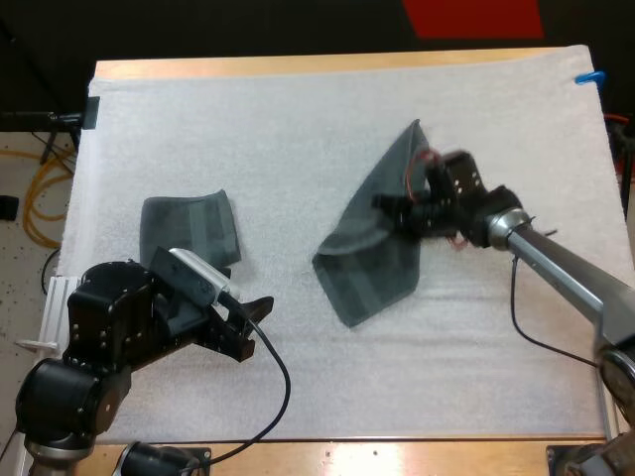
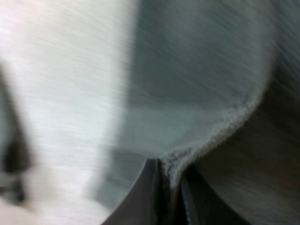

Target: Pick towel from pile fold and stack

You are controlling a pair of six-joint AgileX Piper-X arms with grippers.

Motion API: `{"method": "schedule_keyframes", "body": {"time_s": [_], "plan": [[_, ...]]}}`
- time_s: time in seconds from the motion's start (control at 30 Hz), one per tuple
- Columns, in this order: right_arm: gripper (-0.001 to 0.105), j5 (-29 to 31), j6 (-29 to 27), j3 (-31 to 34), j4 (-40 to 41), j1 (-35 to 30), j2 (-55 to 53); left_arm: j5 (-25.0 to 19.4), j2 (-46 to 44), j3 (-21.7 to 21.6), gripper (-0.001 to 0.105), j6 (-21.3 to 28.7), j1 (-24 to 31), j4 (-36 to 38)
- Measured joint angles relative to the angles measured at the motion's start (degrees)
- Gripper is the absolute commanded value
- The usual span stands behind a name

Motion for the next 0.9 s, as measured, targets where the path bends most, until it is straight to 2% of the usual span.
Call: {"method": "schedule_keyframes", "body": {"time_s": [0.3,0.53,0.63,0.7,0.8,0.9], "plan": [[0.000,0.0,-1.6,-19.9,-1.9,2.7,-5.1,0.0,0.0,0.0,0.067,0.4,0.0,0.0],[0.000,0.8,-2.5,-30.0,-2.4,9.0,-5.1,0.0,0.0,0.0,0.067,0.4,0.0,0.0],[0.000,-1.1,-3.0,-31.7,-1.2,9.2,-5.6,0.0,0.0,0.0,0.067,0.6,0.0,0.0],[0.000,-2.4,-5.0,-31.7,2.7,9.2,-6.1,0.0,0.0,0.0,0.067,0.7,0.0,0.0],[0.000,-1.0,-12.7,-30.7,11.2,9.7,-6.3,0.0,0.0,0.0,0.067,0.7,0.0,0.0],[0.000,2.2,-21.6,-25.0,20.0,10.4,-6.8,0.0,0.0,0.0,0.067,0.8,0.0,0.0]]}}
